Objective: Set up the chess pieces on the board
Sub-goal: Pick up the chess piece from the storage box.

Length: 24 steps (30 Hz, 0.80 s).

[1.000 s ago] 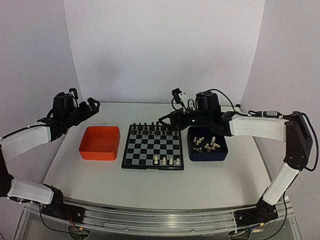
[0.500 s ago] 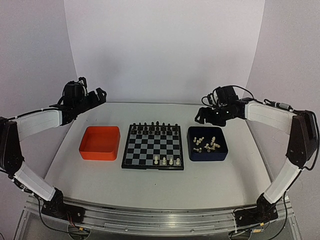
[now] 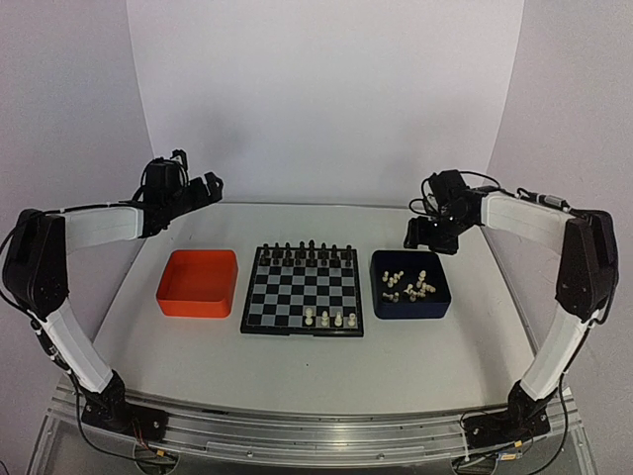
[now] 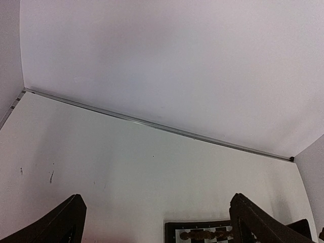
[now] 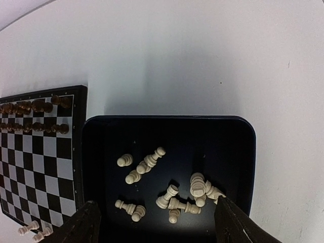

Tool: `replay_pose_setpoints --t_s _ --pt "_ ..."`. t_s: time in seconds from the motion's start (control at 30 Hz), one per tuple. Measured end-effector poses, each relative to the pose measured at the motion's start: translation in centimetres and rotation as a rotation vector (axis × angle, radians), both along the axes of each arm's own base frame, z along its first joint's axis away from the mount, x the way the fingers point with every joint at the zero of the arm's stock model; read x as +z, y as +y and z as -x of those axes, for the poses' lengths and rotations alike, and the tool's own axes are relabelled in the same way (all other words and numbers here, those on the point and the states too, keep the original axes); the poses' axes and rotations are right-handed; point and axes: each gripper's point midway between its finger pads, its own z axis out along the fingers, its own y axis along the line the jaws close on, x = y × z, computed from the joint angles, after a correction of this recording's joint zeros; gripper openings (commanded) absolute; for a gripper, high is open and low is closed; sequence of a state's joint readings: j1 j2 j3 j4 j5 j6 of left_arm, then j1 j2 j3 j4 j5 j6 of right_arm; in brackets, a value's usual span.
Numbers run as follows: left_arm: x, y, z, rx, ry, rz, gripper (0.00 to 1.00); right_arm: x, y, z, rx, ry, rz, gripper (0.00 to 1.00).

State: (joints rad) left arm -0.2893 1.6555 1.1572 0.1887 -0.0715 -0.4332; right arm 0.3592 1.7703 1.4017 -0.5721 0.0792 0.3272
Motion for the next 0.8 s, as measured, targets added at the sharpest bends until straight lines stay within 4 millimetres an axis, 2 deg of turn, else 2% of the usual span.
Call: replay_pose_setpoints --t_s 0.27,0.4,0.6,0.8 --pt "-0.2 -0.5 0.0 -0.032 0.001 -0.003 1.00 -4.2 -0.9 1.5 -0.008 0.094 0.053 0.63" --pt "-0.2 -0.7 0.1 -0.044 0.001 -0.002 1.00 -5.9 -1.3 1.7 -0.009 0.120 0.086 0.58" --pt "-0.2 -0.9 0.1 -0.048 0.001 -0.001 1.00 -6.6 -1.6 1.4 -0.017 0.119 0.105 0.48" --pt "-0.2 -0.9 0.1 -0.048 0.001 -0.001 1.00 -6.9 -1.9 1.2 -0.027 0.114 0.125 0.45"
